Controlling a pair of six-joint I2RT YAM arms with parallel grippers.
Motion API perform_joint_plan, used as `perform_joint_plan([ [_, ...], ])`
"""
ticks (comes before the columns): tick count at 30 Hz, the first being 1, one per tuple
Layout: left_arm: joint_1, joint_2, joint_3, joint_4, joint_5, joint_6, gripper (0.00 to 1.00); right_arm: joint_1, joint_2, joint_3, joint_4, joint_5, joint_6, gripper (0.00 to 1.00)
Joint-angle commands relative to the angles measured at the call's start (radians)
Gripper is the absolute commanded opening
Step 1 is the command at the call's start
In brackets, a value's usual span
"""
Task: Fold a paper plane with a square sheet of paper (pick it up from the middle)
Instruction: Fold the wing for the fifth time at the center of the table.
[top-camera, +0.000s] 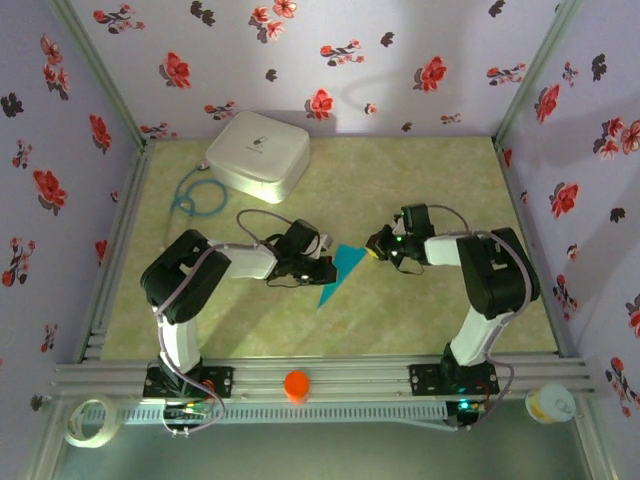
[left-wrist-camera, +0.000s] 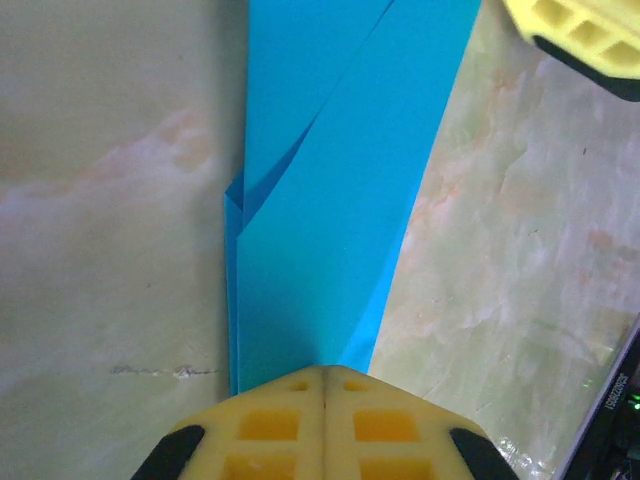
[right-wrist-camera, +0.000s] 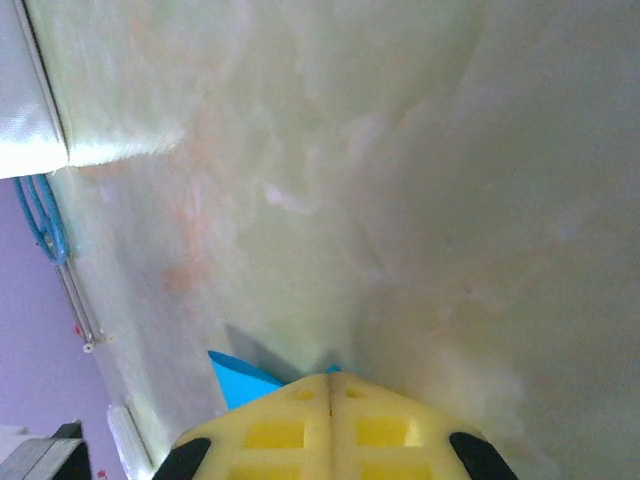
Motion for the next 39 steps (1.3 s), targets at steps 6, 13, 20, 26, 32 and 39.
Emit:
perform_joint_plan([
  [6,-0.003,0.009,-0.046,-0.102,-0.03,-0.021,0.0,0.032,-0.245,-0.081,-0.073,0.118,0.044,0.06],
  [13,-0.004,0.003,-0.068,-0.069,-0.026,-0.044,0.0,0.106,-0.323,-0.101,-0.12,0.16,0.048,0.09],
  [20,-0.005,-0.009,-0.098,-0.045,-0.021,-0.057,0.0,0.187,-0.247,-0.075,-0.082,0.154,0.061,0.08],
  [26,-0.004,-0.009,-0.085,-0.06,-0.021,-0.062,0.0,0.199,-0.173,-0.039,-0.067,0.114,0.056,0.05],
  [32,-0.003,-0.017,-0.081,-0.085,-0.025,-0.065,0.0,0.203,-0.11,0.006,-0.059,0.103,0.045,0.03],
  [39,-0.001,-0.001,-0.07,-0.087,-0.029,-0.072,0.0,0.203,-0.009,0.055,-0.019,0.056,0.043,0.03],
])
